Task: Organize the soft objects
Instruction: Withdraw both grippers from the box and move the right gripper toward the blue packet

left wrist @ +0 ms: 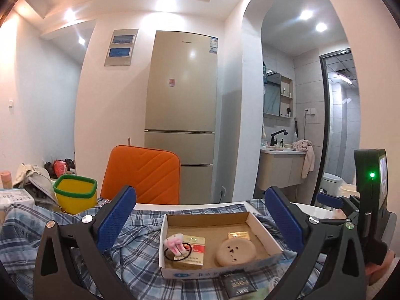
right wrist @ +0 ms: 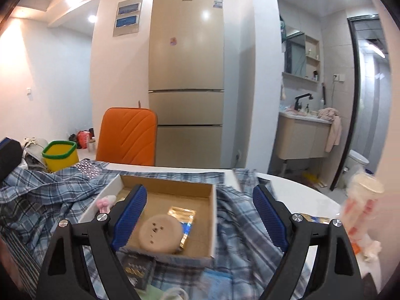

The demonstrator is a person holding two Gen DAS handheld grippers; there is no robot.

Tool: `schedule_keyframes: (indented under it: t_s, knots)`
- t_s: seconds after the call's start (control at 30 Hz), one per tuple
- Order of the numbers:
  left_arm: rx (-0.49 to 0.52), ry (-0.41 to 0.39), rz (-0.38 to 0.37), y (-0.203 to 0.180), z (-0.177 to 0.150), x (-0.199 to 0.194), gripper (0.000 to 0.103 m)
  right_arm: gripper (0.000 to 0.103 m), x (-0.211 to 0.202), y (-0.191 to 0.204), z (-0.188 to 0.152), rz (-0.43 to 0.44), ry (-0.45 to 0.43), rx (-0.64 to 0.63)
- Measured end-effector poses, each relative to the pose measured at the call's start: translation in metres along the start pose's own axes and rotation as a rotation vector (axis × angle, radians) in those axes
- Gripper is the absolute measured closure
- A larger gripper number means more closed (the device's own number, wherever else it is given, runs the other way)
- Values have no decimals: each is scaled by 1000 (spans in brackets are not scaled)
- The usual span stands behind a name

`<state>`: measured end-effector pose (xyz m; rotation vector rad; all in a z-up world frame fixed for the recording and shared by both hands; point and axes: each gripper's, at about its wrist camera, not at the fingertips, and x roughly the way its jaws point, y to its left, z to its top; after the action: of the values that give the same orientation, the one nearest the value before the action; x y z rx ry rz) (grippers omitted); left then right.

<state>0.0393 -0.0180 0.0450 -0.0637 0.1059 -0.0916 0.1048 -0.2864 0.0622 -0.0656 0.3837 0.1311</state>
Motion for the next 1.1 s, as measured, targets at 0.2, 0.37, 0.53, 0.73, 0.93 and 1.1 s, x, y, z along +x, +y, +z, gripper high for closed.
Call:
schedule_keyframes:
  t_s: [0.2, 0.37, 0.53, 0.73, 0.93, 1.1]
  knots:
    - [30, 0, -10, -17, -10, -11, 0, 10, -28, -24, -17, -3, -19, 75]
    - [44, -14, 3, -18, -33, -11, 0, 0, -44, -21, -35, -46, -93, 22]
    - [63, 60, -3, -22, -41, 2, 0, 0, -47, -15, -38, -34, -85, -6]
    - [21, 95, 6, -14, -44, 8, 0, 0, -43, -23, -38, -67, -69, 42]
    - [27, 116, 12, -15, -46, 11, 0, 2, -37, -26, -38, -41, -28, 63]
    - [26, 124, 11, -14, -47, 12, 0, 50, -28, -25, -41, 21, 79, 70]
